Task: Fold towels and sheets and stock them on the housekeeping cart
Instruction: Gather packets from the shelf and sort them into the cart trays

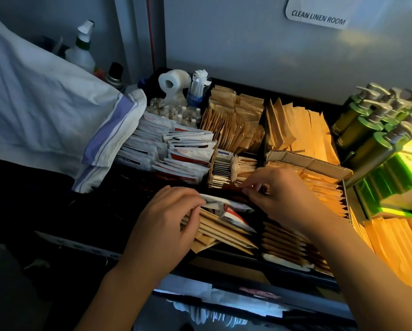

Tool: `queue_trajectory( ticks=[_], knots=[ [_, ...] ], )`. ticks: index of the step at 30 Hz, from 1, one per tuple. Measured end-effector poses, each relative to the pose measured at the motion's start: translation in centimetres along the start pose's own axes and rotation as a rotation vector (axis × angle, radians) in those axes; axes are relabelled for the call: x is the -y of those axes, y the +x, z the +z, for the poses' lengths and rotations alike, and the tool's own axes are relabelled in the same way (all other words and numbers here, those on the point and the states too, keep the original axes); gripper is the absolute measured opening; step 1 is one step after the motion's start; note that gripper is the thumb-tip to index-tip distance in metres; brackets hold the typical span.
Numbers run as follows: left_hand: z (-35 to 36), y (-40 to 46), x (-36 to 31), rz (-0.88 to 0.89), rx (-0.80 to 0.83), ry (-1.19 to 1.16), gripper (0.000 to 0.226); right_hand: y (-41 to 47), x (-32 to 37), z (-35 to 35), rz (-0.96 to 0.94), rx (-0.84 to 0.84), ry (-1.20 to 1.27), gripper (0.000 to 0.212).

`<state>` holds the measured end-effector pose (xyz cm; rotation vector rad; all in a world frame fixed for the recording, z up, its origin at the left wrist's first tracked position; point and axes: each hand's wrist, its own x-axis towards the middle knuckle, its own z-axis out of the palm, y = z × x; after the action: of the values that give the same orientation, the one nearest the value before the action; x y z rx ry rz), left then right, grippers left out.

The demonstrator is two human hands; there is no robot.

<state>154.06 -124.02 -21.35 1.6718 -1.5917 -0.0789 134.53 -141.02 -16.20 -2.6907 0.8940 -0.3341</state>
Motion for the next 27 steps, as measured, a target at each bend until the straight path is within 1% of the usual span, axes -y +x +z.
queue_trajectory(
  ticks=[3, 6, 9, 13, 15, 17, 18, 20, 22, 25, 27],
  knots=[
    [-0.5, 0.9, 0.1, 0.013, 0.004, 0.007, 0.020, 0.1, 0.6, -1.0, 0.003, -0.071, 0.046, 0.017],
    [-1.4, 1.8, 0.3, 0.007, -0.020, -0.011, 0.027, 0.1, 1.4, -2.0, 0.004, -0.146, 0.108, 0.013],
    [-2.9, 3.0, 0.5, -0.007, -0.053, -0.067, 0.033, 0.3, 3.0, -2.6, -0.054, -0.200, 0.204, 0.011],
    [-5.0, 4.5, 1.1, -0.071, -0.066, -0.152, 0.041, 1.9, 5.9, -2.5, -0.187, -0.249, 0.316, 0.012],
    [-5.9, 4.9, 1.6, -0.118, -0.065, -0.188, 0.037, 3.0, 7.3, -1.8, -0.257, -0.231, 0.359, 0.010],
    [-6.8, 5.0, 2.4, -0.152, -0.070, -0.187, 0.025, 4.0, 8.4, -0.9, -0.296, -0.197, 0.400, 0.008],
    [-7.2, 4.9, 2.8, -0.164, -0.083, -0.166, 0.019, 4.5, 8.8, -0.5, -0.304, -0.174, 0.417, 0.009],
    [-7.9, 4.6, 3.6, -0.171, -0.101, -0.104, 0.008, 5.4, 9.3, 0.3, -0.313, -0.118, 0.411, 0.021],
    [-8.3, 4.2, 4.2, -0.155, -0.096, -0.070, 0.007, 6.3, 9.6, 1.1, -0.331, -0.097, 0.344, 0.025],
    [-8.6, 3.7, 5.1, -0.091, -0.067, -0.016, 0.007, 6.9, 9.9, 2.4, -0.336, -0.094, 0.314, 0.020],
    [-8.6, 3.3, 5.7, -0.079, -0.060, 0.016, 0.008, 7.0, 9.9, 3.3, -0.330, -0.067, 0.296, 0.017]
  ],
)
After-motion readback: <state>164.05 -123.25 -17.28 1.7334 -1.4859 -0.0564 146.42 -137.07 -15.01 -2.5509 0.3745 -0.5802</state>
